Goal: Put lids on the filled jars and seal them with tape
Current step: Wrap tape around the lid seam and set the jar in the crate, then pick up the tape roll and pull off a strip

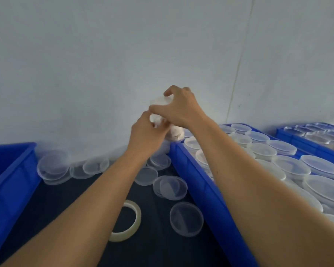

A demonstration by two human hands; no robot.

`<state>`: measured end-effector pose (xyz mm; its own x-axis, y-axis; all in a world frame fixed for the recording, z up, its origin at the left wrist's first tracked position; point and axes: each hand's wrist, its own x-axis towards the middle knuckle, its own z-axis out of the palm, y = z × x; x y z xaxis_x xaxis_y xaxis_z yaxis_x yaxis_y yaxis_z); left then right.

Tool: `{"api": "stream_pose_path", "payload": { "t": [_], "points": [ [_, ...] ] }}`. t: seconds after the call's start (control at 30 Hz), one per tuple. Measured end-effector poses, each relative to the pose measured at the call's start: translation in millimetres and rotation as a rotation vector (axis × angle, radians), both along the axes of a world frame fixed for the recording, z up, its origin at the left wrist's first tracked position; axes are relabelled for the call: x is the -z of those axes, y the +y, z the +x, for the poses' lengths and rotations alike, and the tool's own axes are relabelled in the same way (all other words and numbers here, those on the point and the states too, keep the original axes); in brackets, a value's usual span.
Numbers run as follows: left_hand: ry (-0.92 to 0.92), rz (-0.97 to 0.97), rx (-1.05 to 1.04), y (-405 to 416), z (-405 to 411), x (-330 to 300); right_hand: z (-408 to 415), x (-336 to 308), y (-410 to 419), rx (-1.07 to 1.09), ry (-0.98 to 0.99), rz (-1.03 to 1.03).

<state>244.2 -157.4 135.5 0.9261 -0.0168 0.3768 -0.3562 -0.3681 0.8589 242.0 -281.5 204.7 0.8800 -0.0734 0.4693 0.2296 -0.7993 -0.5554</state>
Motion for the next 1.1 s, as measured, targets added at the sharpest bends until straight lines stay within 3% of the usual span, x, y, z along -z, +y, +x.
{"api": "stream_pose_path", "payload": {
  "t": [0.27,0.57,0.77,0.87,0.97,1.03,1.1],
  "points": [
    [-0.001,0.033,0.115,-63,79,-9,69,9,-71,0.123,0.011,0.081],
    [0.075,0.105,0.140,-72,106,17,99,36,-86,0.137,0.079,0.133],
    [0.101,0.231,0.148,-60,96,22,82,28,-85,0.225,0.138,-0.068],
    [0.056,0.192,0.114,-40,82,16,65,24,-59,0.331,-0.062,-0.245],
    [0.020,0.128,-0.015,-2,65,12,43,22,-1,0.146,-0.269,-0.254],
    [0.004,0.160,-0.155,33,49,18,27,31,44,-0.014,-0.256,-0.292],
    [0.036,0.073,-0.264,70,23,34,11,50,84,-0.152,-0.139,-0.330]
  ]
}}
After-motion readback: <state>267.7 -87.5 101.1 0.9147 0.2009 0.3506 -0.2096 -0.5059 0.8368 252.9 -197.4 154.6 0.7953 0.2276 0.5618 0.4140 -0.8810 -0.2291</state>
